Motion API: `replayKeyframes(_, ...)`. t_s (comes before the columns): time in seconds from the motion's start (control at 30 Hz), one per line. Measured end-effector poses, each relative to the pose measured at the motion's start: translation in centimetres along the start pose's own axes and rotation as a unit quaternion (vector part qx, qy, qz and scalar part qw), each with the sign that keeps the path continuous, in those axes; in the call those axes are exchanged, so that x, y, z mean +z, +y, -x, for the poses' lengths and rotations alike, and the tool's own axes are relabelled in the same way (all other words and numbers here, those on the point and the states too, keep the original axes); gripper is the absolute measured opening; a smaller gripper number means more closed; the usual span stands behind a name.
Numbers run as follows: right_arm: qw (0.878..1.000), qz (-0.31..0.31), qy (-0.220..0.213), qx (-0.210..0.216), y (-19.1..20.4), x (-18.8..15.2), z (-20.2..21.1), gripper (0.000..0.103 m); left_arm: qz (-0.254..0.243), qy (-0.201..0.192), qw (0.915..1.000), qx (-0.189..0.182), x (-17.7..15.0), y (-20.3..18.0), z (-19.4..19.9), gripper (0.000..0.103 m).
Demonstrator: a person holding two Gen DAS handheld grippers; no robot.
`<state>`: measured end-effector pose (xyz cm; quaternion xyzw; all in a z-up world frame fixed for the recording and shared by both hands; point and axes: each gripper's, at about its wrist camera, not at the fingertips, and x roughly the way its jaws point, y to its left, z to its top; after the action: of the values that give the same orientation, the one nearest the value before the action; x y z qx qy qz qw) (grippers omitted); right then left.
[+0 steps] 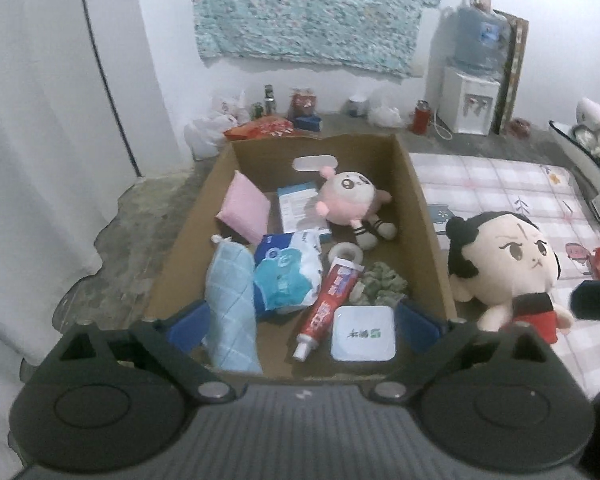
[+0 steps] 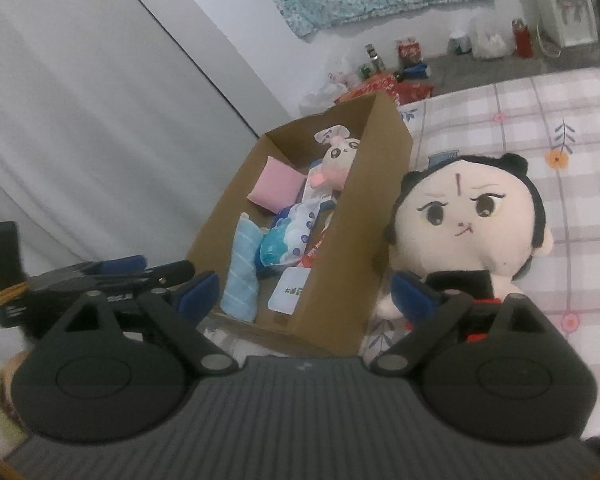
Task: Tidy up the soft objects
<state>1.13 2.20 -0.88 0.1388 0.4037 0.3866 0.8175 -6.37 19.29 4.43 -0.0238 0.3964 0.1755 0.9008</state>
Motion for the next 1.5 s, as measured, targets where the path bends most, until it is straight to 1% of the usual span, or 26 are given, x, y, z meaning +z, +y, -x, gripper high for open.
replayKeyframes(0.07, 1.000, 0.016, -0.005, -0.016, 1.3, -0.5, -0.3, 0.094, 0.006, -0.006, 1.0000, 0.005, -0.6, 0.5, 0.6, 0.099)
replayKeyframes(0.17, 0.998, 0.044, -0.016, -0.037, 3.2, -1.0, -0.8, 0.099, 0.009, -0.014, 0.9997, 0.018, -1.4, 1.1, 1.2, 0.101)
replayKeyframes(0.3, 0.996, 0.064, -0.023, -0.057, 5.0, -1.8, -1.3, 0.102, 0.019, -0.017, 0.9995, 0.020, -2.3, 1.9, 1.6, 0.101)
replayKeyframes(0.57, 0.990, 0.097, -0.024, -0.104, 7.1, -3.0, -3.1, 0.102, 0.028, -0.019, 0.9992, 0.020, -3.7, 3.2, 1.4, 0.102)
replayKeyframes(0.77, 0.984, 0.114, -0.023, -0.131, 8.3, -3.6, -4.6, 0.102, 0.029, -0.024, 0.9990, 0.026, -4.2, 3.8, 1.1, 0.103)
replayKeyframes(0.93, 0.978, 0.123, -0.030, -0.163, 8.9, -4.2, -5.6, 0.102, 0.031, -0.024, 0.9985, 0.039, -4.5, 4.0, 0.7, 0.103)
replayKeyframes(1.07, 0.974, 0.118, -0.034, -0.190, 8.7, -4.4, -6.0, 0.102, 0.037, -0.022, 0.9978, 0.050, -4.7, 3.8, 0.3, 0.103)
replayKeyframes(1.13, 0.970, 0.111, -0.042, -0.212, 8.6, -4.5, -6.0, 0.102, 0.042, -0.022, 0.9979, 0.044, -5.0, 3.6, 0.1, 0.103)
replayKeyframes(1.2, 0.968, 0.102, -0.050, -0.223, 8.3, -4.7, -5.9, 0.102, 0.042, -0.022, 0.9984, 0.029, -5.2, 3.4, 0.0, 0.103)
replayKeyframes(1.23, 0.968, 0.098, -0.051, -0.226, 8.1, -4.8, -5.8, 0.102, 0.041, -0.025, 0.9985, 0.026, -5.3, 3.2, -0.1, 0.103)
replayKeyframes(1.33, 0.969, 0.084, -0.043, -0.230, 7.7, -5.0, -6.0, 0.102, 0.044, -0.031, 0.9979, 0.036, -5.8, 2.6, -0.5, 0.103)
replayKeyframes(1.4, 0.971, 0.078, -0.036, -0.224, 7.6, -5.1, -6.2, 0.102, 0.042, -0.028, 0.9981, 0.035, -6.0, 2.4, -0.8, 0.103)
replayKeyframes(1.5, 0.972, 0.074, -0.027, -0.222, 7.5, -5.4, -6.8, 0.102, 0.038, -0.012, 0.9989, 0.024, -6.2, 2.3, -1.2, 0.103)
